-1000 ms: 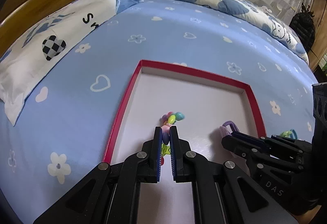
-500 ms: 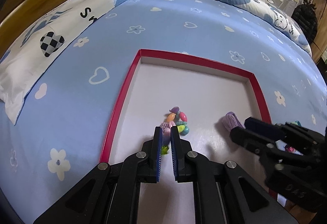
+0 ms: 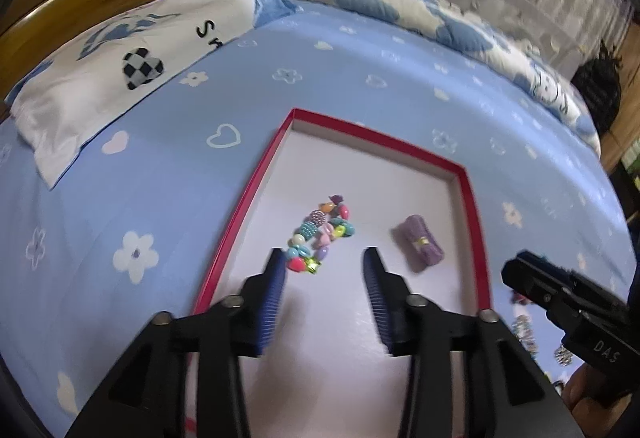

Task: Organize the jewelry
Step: 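Carry both items into the red tray and open both tools to release them, then grasp the gold watch with the right tool while the left tool grasps the green hair tie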

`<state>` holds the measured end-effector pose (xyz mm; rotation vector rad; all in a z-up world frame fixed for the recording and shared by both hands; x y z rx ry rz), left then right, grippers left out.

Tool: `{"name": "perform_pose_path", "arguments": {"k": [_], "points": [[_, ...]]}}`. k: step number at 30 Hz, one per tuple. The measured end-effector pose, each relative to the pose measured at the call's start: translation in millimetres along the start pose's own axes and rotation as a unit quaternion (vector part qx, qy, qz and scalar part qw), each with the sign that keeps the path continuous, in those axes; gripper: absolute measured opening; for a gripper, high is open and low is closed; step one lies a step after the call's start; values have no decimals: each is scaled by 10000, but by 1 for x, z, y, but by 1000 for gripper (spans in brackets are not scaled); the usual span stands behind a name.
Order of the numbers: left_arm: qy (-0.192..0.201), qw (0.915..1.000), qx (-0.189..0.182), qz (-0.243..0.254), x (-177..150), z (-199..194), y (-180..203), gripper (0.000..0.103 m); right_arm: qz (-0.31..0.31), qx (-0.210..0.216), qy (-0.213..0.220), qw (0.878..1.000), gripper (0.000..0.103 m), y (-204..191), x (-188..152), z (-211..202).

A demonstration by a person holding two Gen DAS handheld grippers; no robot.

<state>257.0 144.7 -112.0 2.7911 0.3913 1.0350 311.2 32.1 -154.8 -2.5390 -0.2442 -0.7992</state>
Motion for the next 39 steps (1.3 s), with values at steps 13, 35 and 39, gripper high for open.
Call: {"name": "perform_pose_path", "arguments": {"k": [13,35,39], "points": [[-40,9980,-582,230,-35,-42,57,55,372,-672,519,9957,52,66,-29,-92],[-423,9896,-823,1097,-41,-26,129,55,979,-1384,669,9833,52,153,-71,-152],[-476,9882,-802,1215,-37,-14,141,55,1106,-1384,601,9823,52,163,-72,-147]]}}
Point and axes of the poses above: each gripper's, at about its wrist camera, not at the fingertips, and z roughly the way its jaws point, y to its right, x to its top, the point moved 9 cm from there along z, roughly the way its jaws point, and after that the axes turned 4 degrees about y, right-handed, at the moved point
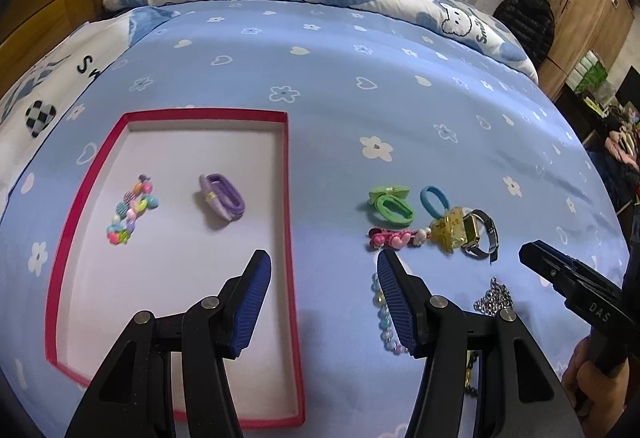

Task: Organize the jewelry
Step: 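Grasp the gold watch with the right tool while the left tool grasps the green hair tie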

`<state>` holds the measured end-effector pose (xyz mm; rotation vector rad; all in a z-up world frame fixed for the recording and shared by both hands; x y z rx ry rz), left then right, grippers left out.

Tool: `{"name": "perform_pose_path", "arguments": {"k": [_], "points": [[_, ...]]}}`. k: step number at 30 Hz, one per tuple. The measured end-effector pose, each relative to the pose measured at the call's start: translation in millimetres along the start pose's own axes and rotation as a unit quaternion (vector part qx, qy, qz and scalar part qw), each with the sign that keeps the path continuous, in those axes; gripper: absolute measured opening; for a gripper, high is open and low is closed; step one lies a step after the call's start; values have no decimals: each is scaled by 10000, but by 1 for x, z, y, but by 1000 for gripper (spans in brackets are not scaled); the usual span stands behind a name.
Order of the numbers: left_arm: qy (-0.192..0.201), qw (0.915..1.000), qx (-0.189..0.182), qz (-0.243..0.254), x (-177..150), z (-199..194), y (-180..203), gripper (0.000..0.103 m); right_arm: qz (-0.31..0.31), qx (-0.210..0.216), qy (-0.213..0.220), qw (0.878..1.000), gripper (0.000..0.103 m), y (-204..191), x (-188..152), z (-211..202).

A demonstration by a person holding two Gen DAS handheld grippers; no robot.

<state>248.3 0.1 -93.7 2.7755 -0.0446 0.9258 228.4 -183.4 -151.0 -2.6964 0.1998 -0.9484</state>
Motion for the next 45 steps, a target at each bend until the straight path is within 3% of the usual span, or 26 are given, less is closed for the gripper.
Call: {"name": "perform_pose_path", "arguments": {"k": [4,8,16,21,23,27,30,35,45], "points": [[-80,9999,-5,103,10,18,11,55,-39,72,-29,10000,50,-3,3,8],[-232,9994,-11,243,18,42,21,55,-16,147,-153,9998,39,-6,4,23],[-602,9974,-57,390,31,96,36,54,-43,73,-434,9990,38,-2,0,51],[-823,9950,-64,565,32,126,46,53,-20,47,-569,9984,29,4,-2,64],[-908,9940,-50,613,30,136,48,43,-15,53,-622,9980,24,5,-4,68],[-921,9931,-70,719,27,149,51,12,2,125,-654,9978,13,5,-6,72],[-829,9940,-153,693,30,148,53,6,-1,130,-622,9980,11,5,-6,71],[-604,9966,-287,491,31,130,46,5,2,170,-496,9986,8,4,-1,60],[-95,9989,-466,-39,27,58,13,5,-153,402,-187,9989,8,-22,16,28]]}}
Point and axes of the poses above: each gripper's, at about its wrist camera, not at the fingertips, and z roughly the way its jaws point, y to its right, x to its top, the point moved 9 cm from there along z, roughly the way its jaws point, and after that the axes turned 4 degrees about y, right-handed, at the moved point
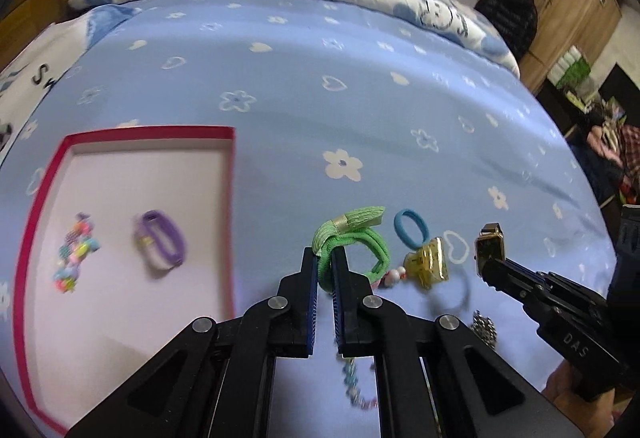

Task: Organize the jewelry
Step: 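Grasp the gold watch with the right tool while the left tool grasps the green hair tie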

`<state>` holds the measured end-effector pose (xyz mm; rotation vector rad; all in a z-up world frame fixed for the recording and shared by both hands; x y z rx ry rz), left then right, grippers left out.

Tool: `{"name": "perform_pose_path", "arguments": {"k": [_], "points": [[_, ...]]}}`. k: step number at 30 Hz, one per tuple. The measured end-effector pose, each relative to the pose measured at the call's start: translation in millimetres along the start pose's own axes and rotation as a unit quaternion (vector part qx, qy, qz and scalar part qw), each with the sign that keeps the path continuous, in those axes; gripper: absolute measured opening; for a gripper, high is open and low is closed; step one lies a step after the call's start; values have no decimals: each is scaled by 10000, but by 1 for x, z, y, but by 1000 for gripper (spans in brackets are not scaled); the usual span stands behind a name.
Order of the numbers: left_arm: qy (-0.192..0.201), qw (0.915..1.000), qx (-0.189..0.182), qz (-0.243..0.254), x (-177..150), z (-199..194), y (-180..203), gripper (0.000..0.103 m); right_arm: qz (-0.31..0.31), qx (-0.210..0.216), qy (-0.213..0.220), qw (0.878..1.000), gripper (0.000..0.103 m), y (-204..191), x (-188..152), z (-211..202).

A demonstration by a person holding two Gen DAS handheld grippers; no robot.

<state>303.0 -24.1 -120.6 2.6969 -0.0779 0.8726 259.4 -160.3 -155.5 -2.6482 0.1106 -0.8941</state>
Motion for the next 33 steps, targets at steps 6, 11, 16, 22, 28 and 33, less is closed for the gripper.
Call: {"name": "perform_pose_path", "arguments": {"k": [6,11,16,22,28,33], "points": [[265,9992,218,-224,-14,-50,-27,5,-204,212,45,9996,8,-32,2,-6],[428,9975,332,-453,-25,-84,-49,5,-381,420,0,9984,8,-63,-1,-6],[519,9950,462,-717,-39,-111,-76,5,-602,605,-47,9963,8,-95,-6,-4],[585,9920,593,-949,-49,-130,-99,5,-817,792,-145,9934,8,-126,-12,2],[621,9892,696,-1130,-54,-136,-116,5,-1026,919,-220,9902,8,-155,-17,8],[581,9884,745,-1193,-52,-131,-131,5,-1228,1005,-289,9869,8,-179,-18,16]]}}
Point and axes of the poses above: each gripper's, at about its wrist camera, not at the fingertips, and z roughly the way its jaws point, y to its right, x to its top, the point moved 9 cm from there along z, roughly the way its jaws point, and after that the axes turned 4 degrees about y, right-handed, at the moved point
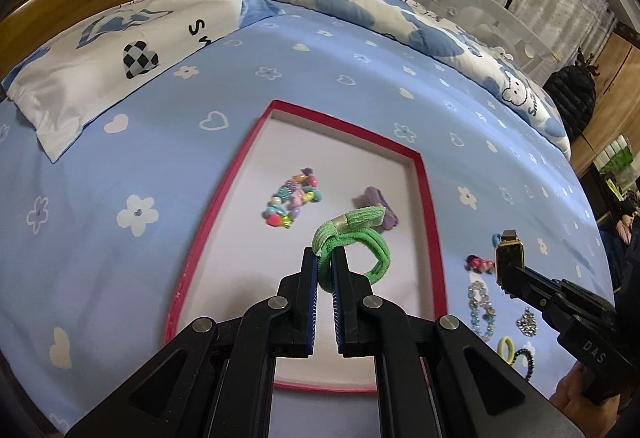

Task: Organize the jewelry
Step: 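Lower the watch and green hair tie into the red tray, opening both tools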

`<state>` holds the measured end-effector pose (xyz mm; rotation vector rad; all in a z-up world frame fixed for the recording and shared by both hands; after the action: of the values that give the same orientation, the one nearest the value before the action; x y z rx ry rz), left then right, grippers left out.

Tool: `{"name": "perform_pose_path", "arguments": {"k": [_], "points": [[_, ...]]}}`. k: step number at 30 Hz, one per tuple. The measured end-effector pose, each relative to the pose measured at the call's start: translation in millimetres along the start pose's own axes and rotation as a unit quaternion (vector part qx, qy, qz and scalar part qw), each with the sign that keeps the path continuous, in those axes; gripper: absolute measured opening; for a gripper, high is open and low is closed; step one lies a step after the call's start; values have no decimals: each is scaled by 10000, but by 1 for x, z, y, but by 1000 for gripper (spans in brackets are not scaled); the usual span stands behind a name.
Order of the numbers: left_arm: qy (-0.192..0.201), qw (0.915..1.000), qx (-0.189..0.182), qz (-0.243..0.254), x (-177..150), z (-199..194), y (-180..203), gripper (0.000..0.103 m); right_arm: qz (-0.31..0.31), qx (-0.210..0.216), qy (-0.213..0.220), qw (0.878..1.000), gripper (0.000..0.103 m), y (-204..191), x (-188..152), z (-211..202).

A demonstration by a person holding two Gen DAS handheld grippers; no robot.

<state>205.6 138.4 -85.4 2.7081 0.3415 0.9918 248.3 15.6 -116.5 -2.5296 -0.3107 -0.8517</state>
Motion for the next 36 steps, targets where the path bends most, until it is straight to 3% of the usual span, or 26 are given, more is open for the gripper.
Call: {"name": "perform_pose_path", "arguments": {"k": [12,25,36], "points": [[-282,9993,223,40,10,41,-22,5,-304,173,-353,9988,8,-34,5,56],[-662,9966,471,167,10,97,-28,6,-371,63,-1008,9942,8,-25,-7,119],[-681,9949,638,375,9,102,-23,9,-355,152,-1123,9929,11,-22,-12,128]]}}
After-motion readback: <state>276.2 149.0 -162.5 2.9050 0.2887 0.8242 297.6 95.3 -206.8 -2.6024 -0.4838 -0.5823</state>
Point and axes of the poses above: each gripper's, at about its wrist camera, not at the fingertips, and z roughly the way its jaws point, y to its right, x to its top, the point moved 9 cm from there along z, roughly the way its jaws point, and after that the axes turned 4 degrees about y, right-handed, at the moved point
